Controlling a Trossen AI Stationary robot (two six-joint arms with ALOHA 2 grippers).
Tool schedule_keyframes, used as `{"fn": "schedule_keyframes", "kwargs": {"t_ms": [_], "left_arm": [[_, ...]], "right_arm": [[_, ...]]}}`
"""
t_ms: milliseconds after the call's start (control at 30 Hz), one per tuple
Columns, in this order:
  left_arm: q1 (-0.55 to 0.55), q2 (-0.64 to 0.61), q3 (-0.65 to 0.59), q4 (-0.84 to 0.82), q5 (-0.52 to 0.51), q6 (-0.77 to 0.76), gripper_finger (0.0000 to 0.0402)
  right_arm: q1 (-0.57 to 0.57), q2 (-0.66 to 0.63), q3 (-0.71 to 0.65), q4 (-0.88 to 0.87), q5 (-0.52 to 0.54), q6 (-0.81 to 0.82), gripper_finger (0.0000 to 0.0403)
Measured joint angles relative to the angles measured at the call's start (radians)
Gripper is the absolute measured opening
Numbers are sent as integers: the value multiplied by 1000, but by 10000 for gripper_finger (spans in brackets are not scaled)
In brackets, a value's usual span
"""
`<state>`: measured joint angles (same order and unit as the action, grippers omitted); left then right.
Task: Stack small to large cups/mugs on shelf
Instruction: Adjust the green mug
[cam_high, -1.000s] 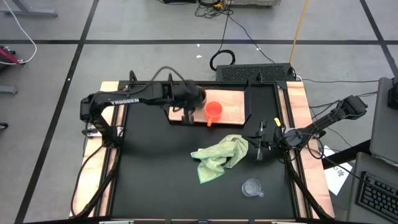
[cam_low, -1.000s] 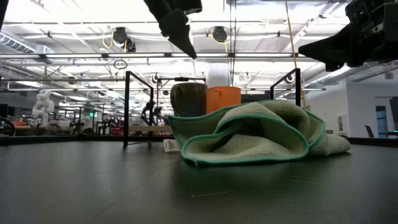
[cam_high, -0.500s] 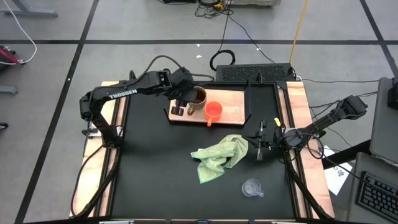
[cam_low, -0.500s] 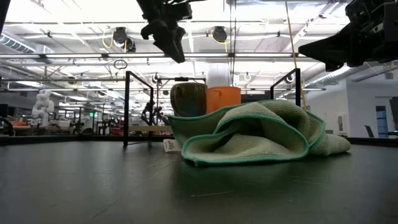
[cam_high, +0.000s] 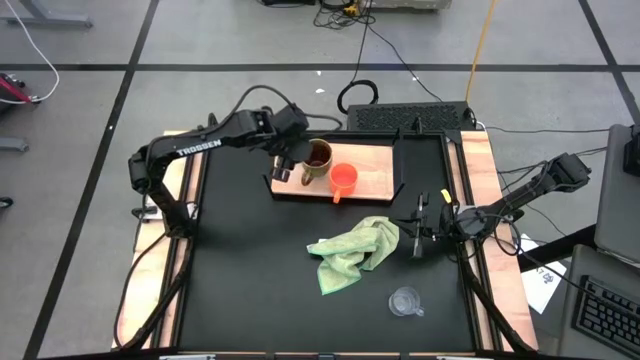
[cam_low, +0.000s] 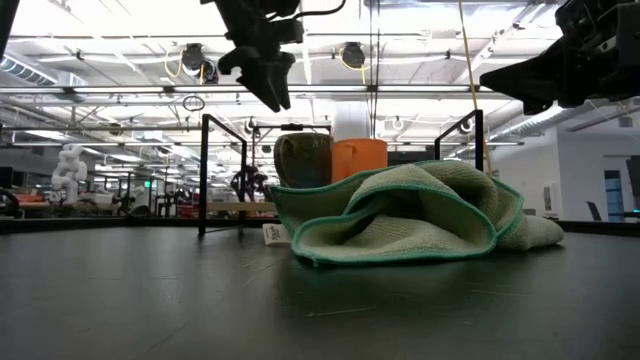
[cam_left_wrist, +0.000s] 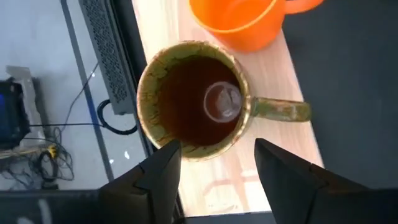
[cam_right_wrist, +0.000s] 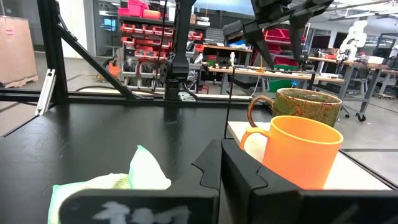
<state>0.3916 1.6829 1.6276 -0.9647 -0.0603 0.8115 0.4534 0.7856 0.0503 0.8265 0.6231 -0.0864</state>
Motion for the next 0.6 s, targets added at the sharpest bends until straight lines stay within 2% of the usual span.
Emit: {"fn": "schedule_keyframes", "kwargs": {"t_ms": [233, 500, 600], "left_arm": [[6, 0, 0, -61, 56, 32, 207], [15, 19, 0, -47, 118, 74, 207], [15, 49, -1, -52, 113, 74, 207]], "right_arm": [[0, 0, 0, 0, 0, -1, 0], [0, 0, 0, 8, 0, -5, 0], [0, 0, 0, 7, 0, -6, 0]]}}
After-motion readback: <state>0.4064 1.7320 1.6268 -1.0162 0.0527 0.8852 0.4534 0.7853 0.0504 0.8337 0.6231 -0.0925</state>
